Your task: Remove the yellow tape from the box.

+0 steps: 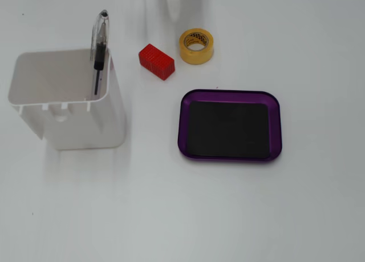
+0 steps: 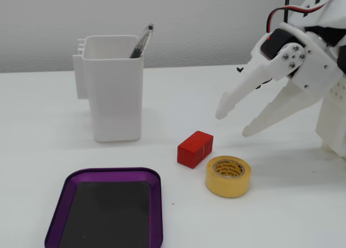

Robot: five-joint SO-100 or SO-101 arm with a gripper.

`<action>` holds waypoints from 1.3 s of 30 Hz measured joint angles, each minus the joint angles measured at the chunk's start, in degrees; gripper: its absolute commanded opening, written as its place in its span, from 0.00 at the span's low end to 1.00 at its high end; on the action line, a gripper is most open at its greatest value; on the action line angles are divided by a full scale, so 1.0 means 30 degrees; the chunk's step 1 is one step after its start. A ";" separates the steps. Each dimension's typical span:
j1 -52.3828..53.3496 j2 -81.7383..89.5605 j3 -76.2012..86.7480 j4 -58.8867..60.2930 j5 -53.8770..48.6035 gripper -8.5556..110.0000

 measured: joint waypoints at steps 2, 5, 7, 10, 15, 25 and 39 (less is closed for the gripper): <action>0.0029 0.0000 0.1055 0.0000 0.0146 0.19; 0.0029 0.0000 0.2607 -0.0234 0.0850 0.19; 0.0029 0.0000 0.3223 -0.0381 0.1406 0.19; 0.0059 0.0000 0.4072 -0.0615 0.1787 0.17; 0.0059 0.0000 0.4277 -0.0645 0.1934 0.07; 0.0059 0.0000 0.4277 -0.0645 0.1963 0.07; 0.0059 0.0000 0.4277 -0.0645 0.1963 0.07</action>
